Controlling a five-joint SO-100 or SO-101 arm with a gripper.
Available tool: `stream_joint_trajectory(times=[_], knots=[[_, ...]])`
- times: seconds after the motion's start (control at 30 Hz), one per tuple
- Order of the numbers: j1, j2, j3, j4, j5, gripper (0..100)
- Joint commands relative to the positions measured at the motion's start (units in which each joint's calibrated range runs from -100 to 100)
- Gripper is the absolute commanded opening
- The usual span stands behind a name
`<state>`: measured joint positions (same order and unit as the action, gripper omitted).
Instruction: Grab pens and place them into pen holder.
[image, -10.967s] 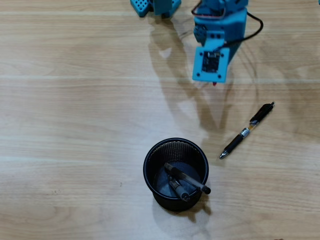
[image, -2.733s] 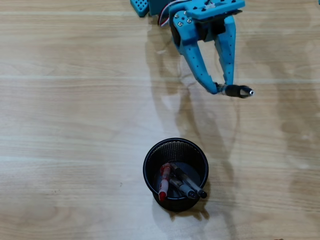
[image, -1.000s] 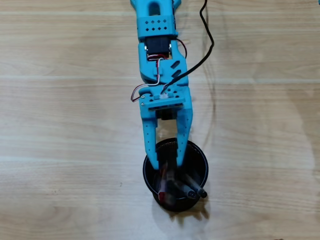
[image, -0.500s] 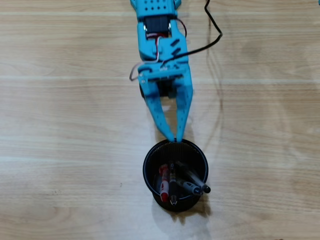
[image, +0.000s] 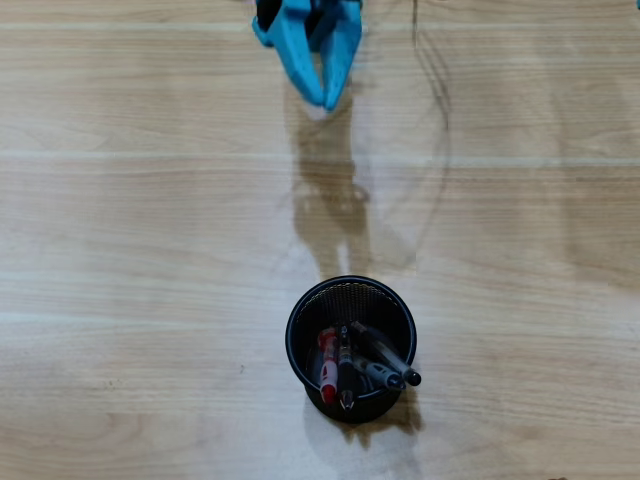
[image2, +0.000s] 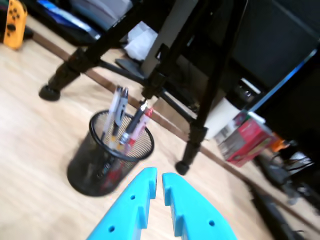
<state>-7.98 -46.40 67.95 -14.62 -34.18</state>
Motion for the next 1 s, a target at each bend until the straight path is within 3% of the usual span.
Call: stream_joint_trajectory(times=[0.0, 0.13, 0.37, 0.53, 0.57, 0.67, 0.97], knots=[[1.49, -13.79, 10.50, -0.92, 6.88, 2], [2.95, -24.12, 20.15, -0.83, 14.90, 2], [4.67, -34.71, 31.96, 1.32, 21.41, 2], [4.85, -42.68, 31.69, 19.23, 25.83, 2], [5.67, -47.47, 31.69, 29.38, 27.15, 2], [6.12, -52.93, 30.87, 44.54, 29.13, 2], [6.94, -52.26, 31.60, 60.21, 31.77, 2]])
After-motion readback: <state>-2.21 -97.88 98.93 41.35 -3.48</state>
